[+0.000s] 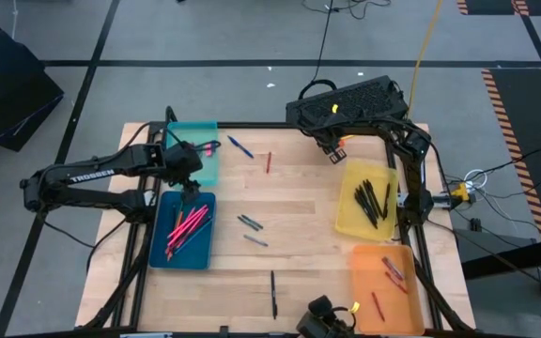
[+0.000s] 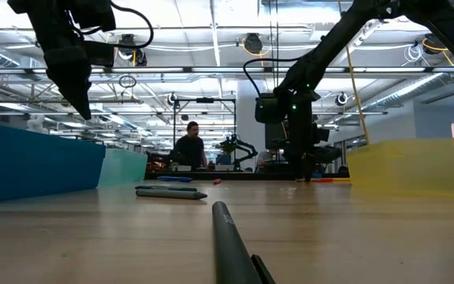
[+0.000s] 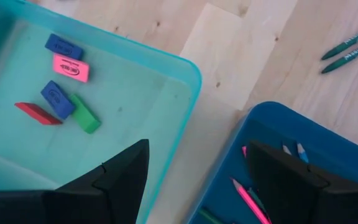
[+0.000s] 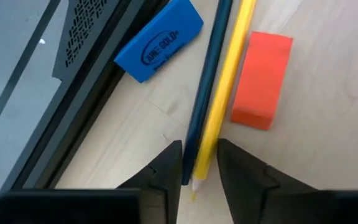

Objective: Sort crayons/erasers/pens/pencils in bins
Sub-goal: Move the colored pencils to the center of the table

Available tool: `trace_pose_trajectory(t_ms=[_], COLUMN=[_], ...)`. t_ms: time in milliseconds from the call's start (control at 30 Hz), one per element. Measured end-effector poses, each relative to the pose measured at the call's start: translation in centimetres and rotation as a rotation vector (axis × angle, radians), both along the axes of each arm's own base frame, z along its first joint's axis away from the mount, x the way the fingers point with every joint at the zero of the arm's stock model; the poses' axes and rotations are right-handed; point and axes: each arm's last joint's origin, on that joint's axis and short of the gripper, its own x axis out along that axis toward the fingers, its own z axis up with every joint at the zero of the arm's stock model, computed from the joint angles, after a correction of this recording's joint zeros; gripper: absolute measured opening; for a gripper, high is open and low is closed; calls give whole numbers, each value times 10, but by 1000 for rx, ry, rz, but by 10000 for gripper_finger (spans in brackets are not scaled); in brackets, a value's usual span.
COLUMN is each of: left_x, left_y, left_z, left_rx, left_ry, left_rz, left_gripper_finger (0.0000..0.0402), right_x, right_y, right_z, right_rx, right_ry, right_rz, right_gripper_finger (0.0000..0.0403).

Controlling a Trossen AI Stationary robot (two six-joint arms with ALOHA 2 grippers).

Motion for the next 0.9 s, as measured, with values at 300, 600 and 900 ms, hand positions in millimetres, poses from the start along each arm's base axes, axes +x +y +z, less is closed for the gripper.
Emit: trace_pose_trajectory(t_ms=[300, 600, 900], left_x=[-2, -2, -1], left_y=[6, 6, 6], left_z=[0, 0, 0], left_rx=[6, 10, 30], left_ry=[0, 4, 11], left_rz=[22, -18, -68], left_gripper_finger=[271, 271, 271], right_x=[-3, 13, 32], right_y=[-2, 24, 69], right_z=[-1, 2, 14], right_rx=[43, 62, 173], right_ry=[-4, -19, -61], right_rz=[8, 51, 205], right_gripper_finger=[58, 26, 24])
